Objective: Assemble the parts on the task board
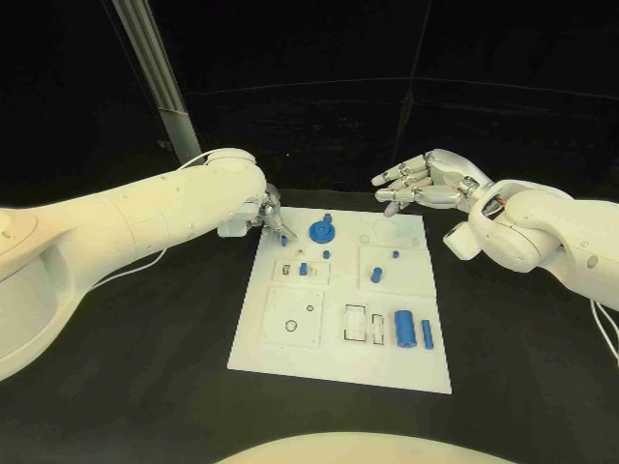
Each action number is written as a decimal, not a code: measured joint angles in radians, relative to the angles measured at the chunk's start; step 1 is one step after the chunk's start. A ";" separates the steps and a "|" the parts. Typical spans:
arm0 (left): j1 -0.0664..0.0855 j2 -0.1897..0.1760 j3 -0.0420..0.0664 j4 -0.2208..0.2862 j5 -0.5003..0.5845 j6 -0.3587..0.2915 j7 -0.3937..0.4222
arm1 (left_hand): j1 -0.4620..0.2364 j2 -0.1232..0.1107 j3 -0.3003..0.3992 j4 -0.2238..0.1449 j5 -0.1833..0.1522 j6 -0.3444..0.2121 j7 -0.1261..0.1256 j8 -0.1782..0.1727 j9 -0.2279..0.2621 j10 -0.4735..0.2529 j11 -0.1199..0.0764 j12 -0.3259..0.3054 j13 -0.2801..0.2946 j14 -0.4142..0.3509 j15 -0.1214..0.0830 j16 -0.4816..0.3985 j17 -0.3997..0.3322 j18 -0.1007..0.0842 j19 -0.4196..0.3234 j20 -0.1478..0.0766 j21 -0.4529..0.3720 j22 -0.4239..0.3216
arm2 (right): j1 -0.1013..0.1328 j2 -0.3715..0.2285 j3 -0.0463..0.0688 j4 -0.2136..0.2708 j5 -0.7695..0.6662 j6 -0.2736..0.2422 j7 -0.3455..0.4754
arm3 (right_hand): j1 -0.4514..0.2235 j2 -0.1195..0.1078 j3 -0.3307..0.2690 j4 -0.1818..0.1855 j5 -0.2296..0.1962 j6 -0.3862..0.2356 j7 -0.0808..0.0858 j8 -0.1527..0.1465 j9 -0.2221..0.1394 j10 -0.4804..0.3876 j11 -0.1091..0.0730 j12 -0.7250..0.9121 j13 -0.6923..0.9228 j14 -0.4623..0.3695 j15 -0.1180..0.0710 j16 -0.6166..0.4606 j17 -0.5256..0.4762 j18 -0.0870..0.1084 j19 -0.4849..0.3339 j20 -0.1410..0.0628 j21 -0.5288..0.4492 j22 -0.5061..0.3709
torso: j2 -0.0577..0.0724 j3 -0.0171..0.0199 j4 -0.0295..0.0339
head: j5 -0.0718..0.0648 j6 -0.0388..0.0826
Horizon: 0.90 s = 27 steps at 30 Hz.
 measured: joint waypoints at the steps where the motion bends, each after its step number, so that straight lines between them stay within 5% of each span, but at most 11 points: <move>1: 0.000 0.000 0.000 0.000 0.000 0.000 0.001 | 0.001 0.001 0.000 0.000 0.000 0.002 -0.002 0.000 0.000 0.000 0.000 0.000 0.000 0.000 0.000 0.000 0.000 0.000 0.000 0.000 0.000 0.000 | 0.000 0.000 0.000 0.000 0.000 0.000 0.000 | 0.000 0.000 0.000 0.000 0.000 0.000 0.000 0.000 0.000 0.000 0.000 0.000 0.000 0.000 0.000 0.000 0.000 0.000 0.000 0.000 0.000 0.000 | 0.000 0.0000 0.0000 | 0.000 0.000; 14: 0.000 0.001 0.000 0.001 -0.001 -0.003 0.013 | 0.039 0.027 0.016 -0.016 0.000 0.007 0.000 0.004 -0.004 0.004 -0.004 0.005 0.001 0.000 0.000 0.000 0.000 0.000 0.000 0.000 0.000 0.002 | 0.000 0.002 0.000 -0.001 0.000 0.000 0.000 | 0.000 0.000 0.000 0.000 0.000 0.000 0.000 0.000 0.000 0.000 0.000 0.000 0.000 0.000 0.000 0.000 0.000 0.000 0.000 0.000 0.000 0.000 | 0.000 -0.0003 -0.0001 | -0.001 -0.001; 20: 0.000 0.002 0.000 0.000 -0.001 -0.004 0.021 | 0.139 0.073 0.080 -0.077 0.000 0.006 -0.008 0.004 -0.011 0.007 -0.007 0.005 -0.007 0.000 -0.008 0.000 0.000 0.000 0.003 -0.003 0.000 0.005 | 0.000 0.002 0.000 -0.001 0.000 0.000 0.000 | -0.004 0.004 0.000 0.000 0.000 0.000 0.000 0.000 0.000 0.000 0.000 0.000 0.000 0.000 0.000 0.000 0.000 0.000 0.000 0.000 0.000 0.000 | 0.000 -0.0003 -0.0001 | -0.001 -0.001; 27: 0.000 0.003 0.000 0.002 -0.001 -0.005 0.031 | 0.208 0.079 0.189 -0.124 -0.006 -0.006 -0.005 -0.004 -0.023 0.013 -0.008 -0.008 -0.016 -0.004 -0.011 0.000 0.000 0.000 0.003 -0.003 0.000 0.008 | 0.000 0.002 0.000 -0.002 0.000 0.001 0.000 | -0.004 0.004 0.000 0.000 0.000 0.000 0.000 0.000 0.000 0.000 0.000 0.000 0.000 0.000 0.000 0.000 0.000 0.000 0.000 0.000 0.000 -0.001 | 0.000 -0.0003 -0.0002 | -0.001 -0.004</move>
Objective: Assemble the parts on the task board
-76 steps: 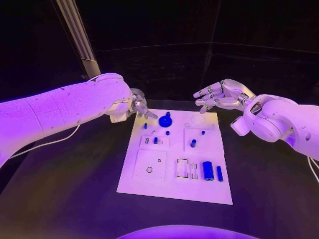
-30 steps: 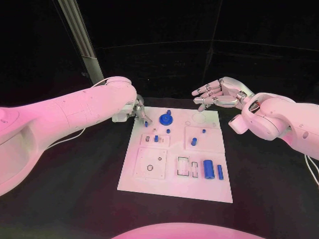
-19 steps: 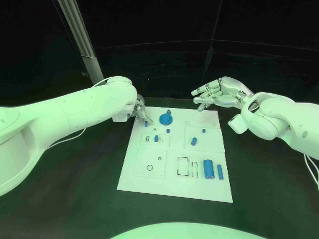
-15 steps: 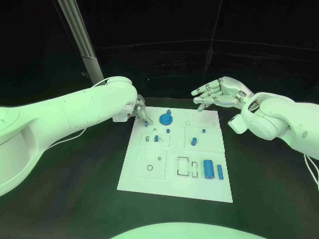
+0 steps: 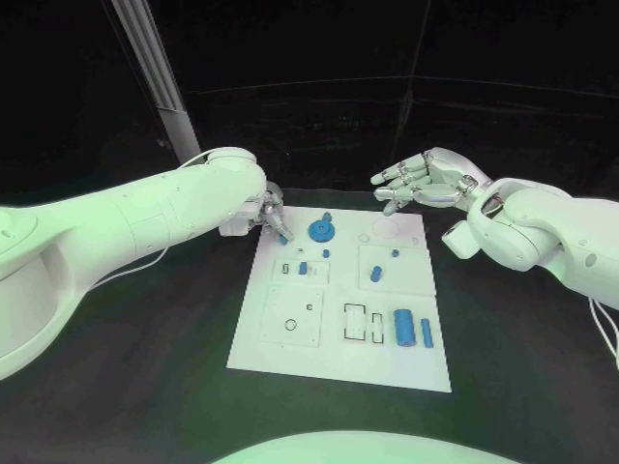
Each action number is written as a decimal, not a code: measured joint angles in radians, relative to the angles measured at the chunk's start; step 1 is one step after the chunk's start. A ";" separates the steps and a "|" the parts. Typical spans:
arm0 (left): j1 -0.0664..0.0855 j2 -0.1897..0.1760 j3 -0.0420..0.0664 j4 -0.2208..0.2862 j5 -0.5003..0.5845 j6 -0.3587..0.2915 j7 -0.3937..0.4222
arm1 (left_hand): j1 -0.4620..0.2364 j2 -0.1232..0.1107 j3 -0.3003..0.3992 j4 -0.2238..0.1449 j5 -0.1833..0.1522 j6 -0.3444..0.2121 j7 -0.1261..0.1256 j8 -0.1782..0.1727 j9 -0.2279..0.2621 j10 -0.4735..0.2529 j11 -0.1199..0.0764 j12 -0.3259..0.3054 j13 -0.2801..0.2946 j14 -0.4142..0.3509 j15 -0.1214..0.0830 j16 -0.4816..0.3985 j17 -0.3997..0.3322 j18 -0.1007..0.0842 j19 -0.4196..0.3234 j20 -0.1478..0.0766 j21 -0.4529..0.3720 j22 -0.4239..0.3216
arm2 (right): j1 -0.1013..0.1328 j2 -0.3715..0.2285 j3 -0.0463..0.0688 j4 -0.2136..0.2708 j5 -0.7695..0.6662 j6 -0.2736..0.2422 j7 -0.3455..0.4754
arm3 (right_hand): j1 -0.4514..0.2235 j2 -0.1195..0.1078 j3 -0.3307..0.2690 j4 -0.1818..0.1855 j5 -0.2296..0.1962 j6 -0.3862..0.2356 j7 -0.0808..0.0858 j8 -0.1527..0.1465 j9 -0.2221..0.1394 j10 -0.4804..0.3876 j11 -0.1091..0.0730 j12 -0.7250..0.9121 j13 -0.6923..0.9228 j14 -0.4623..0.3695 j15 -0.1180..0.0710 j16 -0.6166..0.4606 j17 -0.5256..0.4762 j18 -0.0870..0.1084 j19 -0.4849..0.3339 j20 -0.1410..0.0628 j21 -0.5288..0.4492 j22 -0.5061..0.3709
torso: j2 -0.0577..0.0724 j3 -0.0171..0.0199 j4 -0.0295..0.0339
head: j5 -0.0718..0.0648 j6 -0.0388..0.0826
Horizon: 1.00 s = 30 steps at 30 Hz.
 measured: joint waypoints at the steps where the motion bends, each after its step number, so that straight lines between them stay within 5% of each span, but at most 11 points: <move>1: 0.000 -0.001 0.000 0.003 0.000 -0.001 0.001 | 0.004 -0.001 0.006 0.006 -0.002 -0.001 0.001 0.002 0.000 0.000 0.000 0.000 0.000 0.000 0.000 0.000 0.000 0.000 0.000 0.000 0.000 0.000 | 0.000 0.000 0.000 0.000 0.000 0.000 0.000 | 0.000 0.000 0.000 0.000 0.000 0.000 0.000 0.000 0.000 0.000 0.000 0.000 0.000 0.000 0.000 0.000 0.000 0.000 0.000 0.000 0.000 0.000 | 0.000 0.0000 0.0000 | 0.000 0.000; 7: 0.000 -0.040 0.000 0.064 0.004 -0.024 0.003 | -0.002 -0.017 0.050 0.047 -0.003 0.000 0.000 0.022 0.001 0.014 -0.004 0.000 0.002 0.000 0.000 0.000 0.000 0.000 0.000 0.000 0.000 0.002 | 0.000 -0.001 0.000 -0.002 0.000 0.002 -0.001 | -0.009 0.004 0.006 0.006 0.000 -0.003 0.003 0.000 0.000 -0.004 0.004 0.000 0.000 -0.004 0.004 0.000 -0.003 0.000 0.003 0.004 -0.006 -0.001 | 0.000 0.0001 0.0013 | -0.001 -0.005; 20: 0.014 -0.200 0.000 0.321 0.014 -0.168 -0.008 | -0.053 -0.095 0.182 0.033 -0.003 0.006 -0.006 0.049 0.010 0.032 -0.011 0.000 0.001 0.000 0.000 0.000 0.000 0.000 0.003 -0.003 0.000 0.009 | 0.000 -0.003 0.000 -0.008 0.000 0.005 -0.001 | -0.011 0.002 0.003 0.008 0.000 -0.004 0.004 0.000 0.000 -0.004 0.004 0.000 0.000 -0.003 0.004 0.000 -0.002 0.000 0.003 0.004 -0.006 -0.002 | -0.001 0.0003 0.0035 | 0.003 -0.002; 30: 0.007 -0.287 -0.004 0.476 0.011 -0.260 -0.018 | -0.059 -0.118 0.215 0.033 -0.003 0.010 -0.009 0.051 0.010 0.046 -0.011 0.004 0.007 0.004 -0.004 0.000 0.000 0.000 0.006 -0.006 0.000 0.016 | 0.000 -0.005 0.000 -0.013 0.000 0.005 -0.001 | -0.011 0.002 0.003 0.008 0.000 -0.004 0.004 0.000 0.000 -0.004 0.004 0.000 0.000 -0.003 0.004 0.000 -0.002 0.000 0.003 0.004 -0.006 -0.002 | 0.000 -0.0002 0.0022 | 0.010 -0.004</move>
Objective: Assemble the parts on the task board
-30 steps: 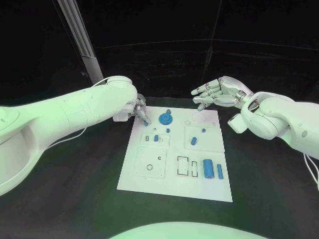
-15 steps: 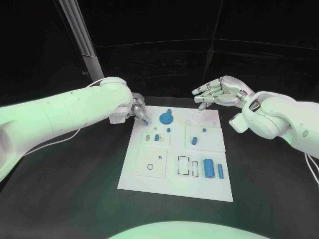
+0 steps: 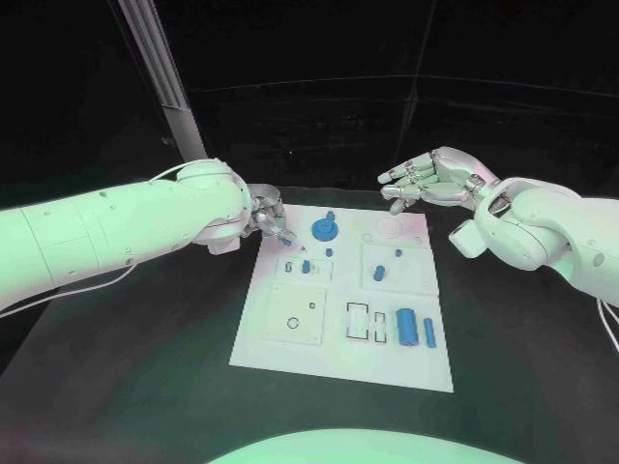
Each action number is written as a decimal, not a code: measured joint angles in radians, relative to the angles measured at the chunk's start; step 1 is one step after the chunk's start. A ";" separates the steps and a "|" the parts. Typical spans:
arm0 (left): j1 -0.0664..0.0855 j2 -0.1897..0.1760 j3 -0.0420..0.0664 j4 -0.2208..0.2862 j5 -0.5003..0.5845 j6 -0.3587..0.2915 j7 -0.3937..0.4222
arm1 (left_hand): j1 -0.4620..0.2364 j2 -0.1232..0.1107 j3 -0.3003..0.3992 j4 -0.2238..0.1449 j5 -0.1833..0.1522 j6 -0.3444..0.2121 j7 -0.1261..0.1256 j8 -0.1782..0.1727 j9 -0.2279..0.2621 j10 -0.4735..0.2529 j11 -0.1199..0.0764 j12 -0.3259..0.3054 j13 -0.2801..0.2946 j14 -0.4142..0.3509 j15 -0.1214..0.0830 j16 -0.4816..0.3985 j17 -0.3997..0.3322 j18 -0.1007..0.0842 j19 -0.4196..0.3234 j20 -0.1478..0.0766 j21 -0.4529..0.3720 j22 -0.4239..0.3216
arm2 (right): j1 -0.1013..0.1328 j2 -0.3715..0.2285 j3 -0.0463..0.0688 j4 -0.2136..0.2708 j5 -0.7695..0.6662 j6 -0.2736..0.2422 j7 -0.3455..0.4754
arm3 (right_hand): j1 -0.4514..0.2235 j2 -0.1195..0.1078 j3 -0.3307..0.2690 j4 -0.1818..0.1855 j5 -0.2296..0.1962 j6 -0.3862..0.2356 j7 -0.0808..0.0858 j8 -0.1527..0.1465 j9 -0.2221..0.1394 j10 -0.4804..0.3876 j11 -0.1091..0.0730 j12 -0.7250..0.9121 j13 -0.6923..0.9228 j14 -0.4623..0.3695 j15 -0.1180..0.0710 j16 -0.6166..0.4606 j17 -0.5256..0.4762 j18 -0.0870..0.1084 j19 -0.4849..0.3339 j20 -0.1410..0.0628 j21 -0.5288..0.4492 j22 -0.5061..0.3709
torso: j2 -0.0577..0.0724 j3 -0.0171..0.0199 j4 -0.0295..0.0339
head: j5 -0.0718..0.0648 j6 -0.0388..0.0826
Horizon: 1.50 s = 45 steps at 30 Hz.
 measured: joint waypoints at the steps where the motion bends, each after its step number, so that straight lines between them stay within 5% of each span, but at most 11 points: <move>1: -0.001 -0.003 -0.002 0.006 -0.002 -0.006 0.000 | -0.002 -0.002 0.001 -0.001 0.000 0.000 0.000 0.001 0.000 0.000 0.000 0.000 0.001 0.000 0.000 0.000 0.000 0.000 0.000 0.000 0.000 0.000 | 0.000 0.000 0.000 0.000 0.000 0.000 0.000 | 0.000 0.000 0.000 0.000 0.000 0.000 0.000 0.000 0.000 0.000 0.000 0.000 0.000 0.000 0.000 0.000 0.000 0.000 0.000 0.000 0.000 0.000 | 0.000 -0.0001 -0.0001 | 0.000 0.000; 10: -0.011 -0.018 -0.036 0.036 -0.030 -0.038 0.002 | -0.002 -0.014 0.007 0.001 0.000 0.002 -0.002 0.005 0.000 0.005 -0.002 0.000 0.004 0.000 0.000 0.000 0.000 0.000 0.000 0.000 0.000 0.002 | 0.000 0.002 0.000 -0.002 0.000 0.001 0.000 | 0.000 0.000 0.000 0.000 0.000 0.000 0.000 0.000 0.000 0.000 0.000 0.000 0.000 0.000 0.000 0.000 0.000 0.000 0.000 0.000 0.000 0.000 | 0.001 -0.0006 -0.0014 | 0.004 -0.004; 21: -0.030 -0.004 -0.053 0.028 -0.057 -0.043 0.004 | -0.014 -0.026 0.030 -0.016 -0.004 0.002 -0.002 0.005 -0.002 0.012 -0.002 0.004 0.007 0.000 0.000 0.000 0.000 0.000 0.000 0.000 0.000 0.003 | 0.000 0.003 0.000 -0.002 0.000 0.002 0.001 | 0.000 0.000 0.000 0.000 0.000 0.000 0.000 0.000 0.000 0.000 0.000 0.000 0.000 0.000 0.000 0.000 0.000 0.000 0.000 0.000 0.000 0.000 | 0.001 -0.0002 -0.0033 | 0.006 -0.008; 45: -0.036 -0.008 -0.055 0.048 -0.071 -0.011 0.005 | -0.011 -0.030 0.043 -0.018 0.000 0.006 -0.005 0.005 -0.002 0.018 -0.004 0.004 0.009 0.000 0.000 0.000 0.000 0.000 0.000 0.000 0.004 0.004 | 0.000 0.003 0.000 -0.002 0.000 0.004 0.001 | -0.004 0.004 0.000 0.000 0.000 0.000 0.000 0.000 0.000 0.000 0.000 0.000 0.000 0.000 0.000 0.000 -0.001 0.000 0.000 0.000 -0.005 -0.001 | 0.001 -0.0001 -0.0016 | 0.001 -0.011</move>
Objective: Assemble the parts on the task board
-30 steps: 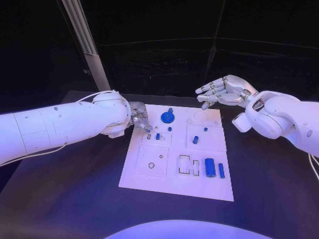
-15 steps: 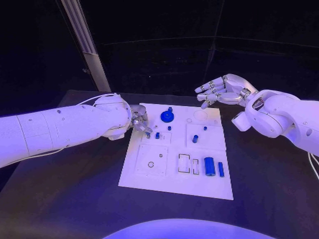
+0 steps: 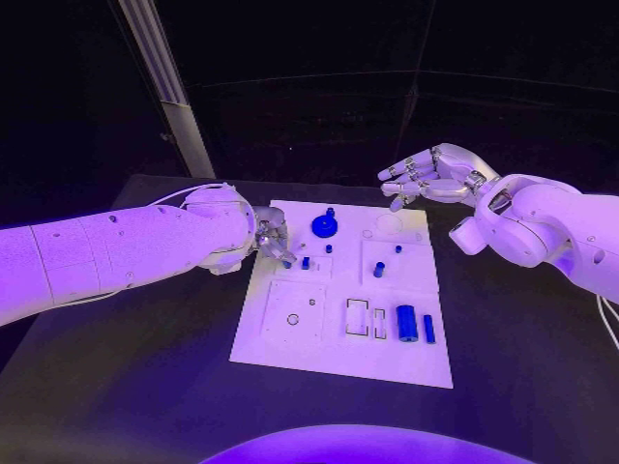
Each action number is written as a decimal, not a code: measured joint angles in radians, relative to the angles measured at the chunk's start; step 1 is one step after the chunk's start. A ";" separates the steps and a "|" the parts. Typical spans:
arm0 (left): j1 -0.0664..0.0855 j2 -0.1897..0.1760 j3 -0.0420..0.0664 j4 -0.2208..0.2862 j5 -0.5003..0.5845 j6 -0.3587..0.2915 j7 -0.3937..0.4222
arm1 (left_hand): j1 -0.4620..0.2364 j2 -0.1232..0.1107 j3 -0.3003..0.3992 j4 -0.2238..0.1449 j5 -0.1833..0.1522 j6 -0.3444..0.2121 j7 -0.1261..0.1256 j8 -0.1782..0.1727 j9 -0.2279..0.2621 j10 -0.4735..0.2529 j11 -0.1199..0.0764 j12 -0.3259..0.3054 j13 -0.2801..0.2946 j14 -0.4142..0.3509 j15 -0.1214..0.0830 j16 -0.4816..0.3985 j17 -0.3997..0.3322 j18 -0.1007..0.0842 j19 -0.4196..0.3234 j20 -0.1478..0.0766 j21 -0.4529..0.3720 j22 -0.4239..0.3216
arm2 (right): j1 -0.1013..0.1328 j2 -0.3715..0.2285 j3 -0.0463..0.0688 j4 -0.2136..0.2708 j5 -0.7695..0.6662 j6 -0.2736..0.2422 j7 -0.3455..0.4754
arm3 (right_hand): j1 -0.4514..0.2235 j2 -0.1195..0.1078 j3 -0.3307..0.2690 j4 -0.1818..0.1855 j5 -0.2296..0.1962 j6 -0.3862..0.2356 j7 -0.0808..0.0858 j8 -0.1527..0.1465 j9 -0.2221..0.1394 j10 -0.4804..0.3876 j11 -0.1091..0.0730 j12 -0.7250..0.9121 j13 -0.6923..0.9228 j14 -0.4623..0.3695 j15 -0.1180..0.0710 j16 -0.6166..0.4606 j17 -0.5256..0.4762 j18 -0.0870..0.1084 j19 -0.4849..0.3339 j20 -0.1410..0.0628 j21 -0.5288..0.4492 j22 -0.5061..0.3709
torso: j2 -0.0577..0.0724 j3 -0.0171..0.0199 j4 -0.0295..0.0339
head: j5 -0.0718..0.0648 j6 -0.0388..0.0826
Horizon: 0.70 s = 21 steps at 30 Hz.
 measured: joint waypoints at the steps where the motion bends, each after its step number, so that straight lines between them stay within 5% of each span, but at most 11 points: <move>1: 0.000 -0.001 0.000 0.001 -0.001 0.001 0.000 | 0.000 0.000 0.000 0.000 0.000 0.000 0.000 0.000 0.000 0.000 0.000 0.000 0.000 0.000 0.000 0.000 0.000 0.000 0.000 0.000 0.000 0.000 | 0.000 0.000 0.000 0.000 0.000 0.000 0.000 | 0.000 0.000 0.000 0.000 0.000 0.000 0.000 0.000 0.000 0.000 0.000 0.000 0.000 0.000 0.000 0.000 0.000 0.000 0.000 0.000 0.000 0.000 | 0.000 0.0000 0.0000 | 0.000 0.000; 21: 0.002 0.005 0.001 -0.007 -0.007 0.025 -0.006 | 0.001 -0.006 0.014 0.006 0.000 0.000 0.000 0.002 -0.001 0.002 0.002 0.000 0.002 0.000 0.000 0.000 0.000 0.000 0.000 0.000 0.000 0.001 | 0.000 0.000 0.000 0.000 0.000 0.001 0.000 | 0.000 0.000 0.000 0.000 0.000 0.000 0.000 0.000 0.000 0.000 0.000 0.000 0.000 0.000 0.000 0.000 0.000 0.000 0.000 0.000 0.000 0.000 | 0.000 0.0001 -0.0014 | 0.003 -0.006</move>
